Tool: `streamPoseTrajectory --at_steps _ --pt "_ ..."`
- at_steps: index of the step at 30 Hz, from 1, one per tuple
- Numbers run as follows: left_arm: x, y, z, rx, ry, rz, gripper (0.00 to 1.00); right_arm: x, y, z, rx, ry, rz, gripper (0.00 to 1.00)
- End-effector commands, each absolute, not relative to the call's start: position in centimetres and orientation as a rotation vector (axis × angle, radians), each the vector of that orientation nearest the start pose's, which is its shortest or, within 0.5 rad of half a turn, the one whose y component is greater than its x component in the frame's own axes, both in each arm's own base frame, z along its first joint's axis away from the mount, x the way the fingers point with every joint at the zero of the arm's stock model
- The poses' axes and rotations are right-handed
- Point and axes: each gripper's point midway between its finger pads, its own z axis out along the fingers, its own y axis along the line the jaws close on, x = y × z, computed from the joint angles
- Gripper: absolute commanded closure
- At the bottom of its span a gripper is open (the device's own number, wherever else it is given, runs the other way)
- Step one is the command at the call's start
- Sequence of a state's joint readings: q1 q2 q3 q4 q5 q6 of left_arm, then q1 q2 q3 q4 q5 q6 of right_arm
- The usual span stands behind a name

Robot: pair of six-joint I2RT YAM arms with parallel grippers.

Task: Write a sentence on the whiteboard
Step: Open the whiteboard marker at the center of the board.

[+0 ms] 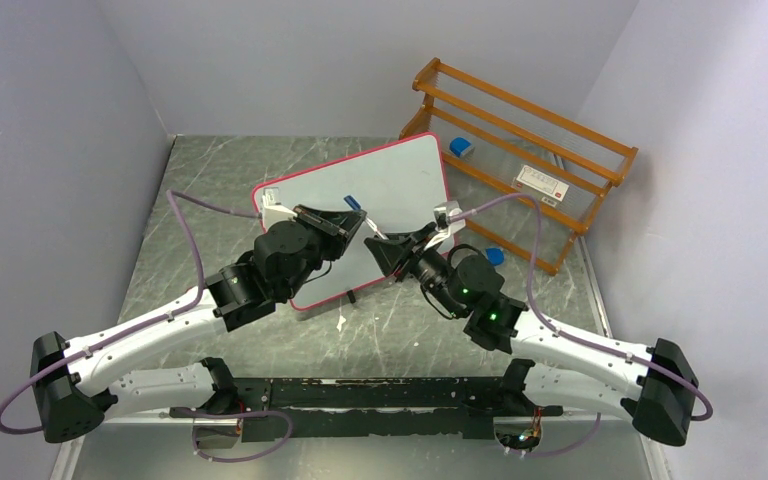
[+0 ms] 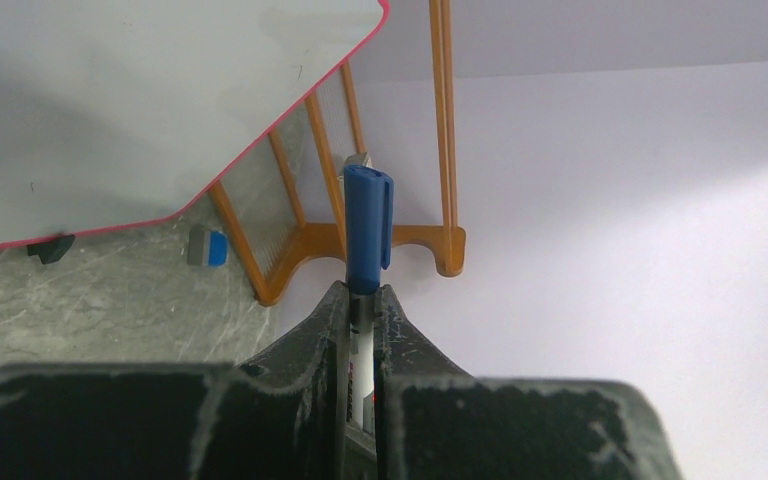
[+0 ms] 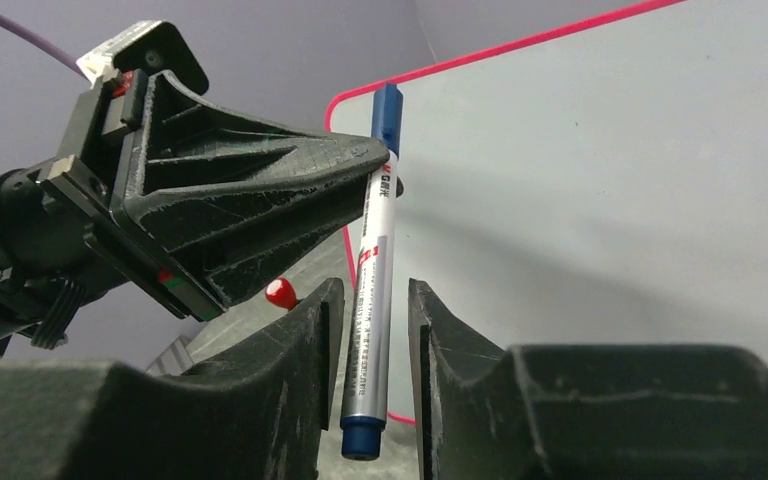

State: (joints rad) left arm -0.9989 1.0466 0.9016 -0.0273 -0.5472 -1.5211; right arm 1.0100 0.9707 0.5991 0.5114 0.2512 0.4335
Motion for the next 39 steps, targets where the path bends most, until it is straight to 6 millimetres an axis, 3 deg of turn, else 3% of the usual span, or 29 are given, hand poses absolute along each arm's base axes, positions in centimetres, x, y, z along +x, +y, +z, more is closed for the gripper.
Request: streamPoseTrajectory --at_steps 1,9,14,18,20,22,27,34,39 --pt "25.4 -28.4 32.8 -0.951 1.644 -1.360 0.95 21.7 29.5 31.2 -0.188 1.436 1.024 0.66" --pt "25.4 -28.7 31.8 -0.953 1.680 -1.341 0.95 21.6 28.9 31.7 -0.172 1.421 1.023 0.67" --pt "25.4 -28.9 31.8 -0.954 1.682 -1.348 0.95 21.7 29.1 31.2 -0.177 1.434 1.016 0.73" --pt "25.3 -29.1 31.5 -0.954 1.693 -1.349 0.95 21.6 29.0 31.1 -0.174 1.437 1.019 0.87" --pt "25.3 -29.1 31.3 -0.953 1.702 -1.346 0.95 21.6 29.0 31.1 -0.180 1.437 1.018 0.99" --pt "25.2 -29.1 31.0 -0.941 1.713 -1.329 0.95 21.5 29.0 31.0 -0.188 1.440 1.015 1.00" --pt "25.1 -28.6 30.1 -0.817 1.772 -1.206 0.74 21.1 29.0 31.2 -0.241 1.450 0.998 1.00" --pt "24.8 -26.5 30.3 -0.421 1.846 -0.883 0.34 20.8 28.3 30.6 -0.333 1.526 0.935 1.00" --pt "24.5 -24.0 32.0 -0.129 1.769 -0.707 0.20 21.2 27.2 29.8 -0.394 1.598 0.912 1.00"
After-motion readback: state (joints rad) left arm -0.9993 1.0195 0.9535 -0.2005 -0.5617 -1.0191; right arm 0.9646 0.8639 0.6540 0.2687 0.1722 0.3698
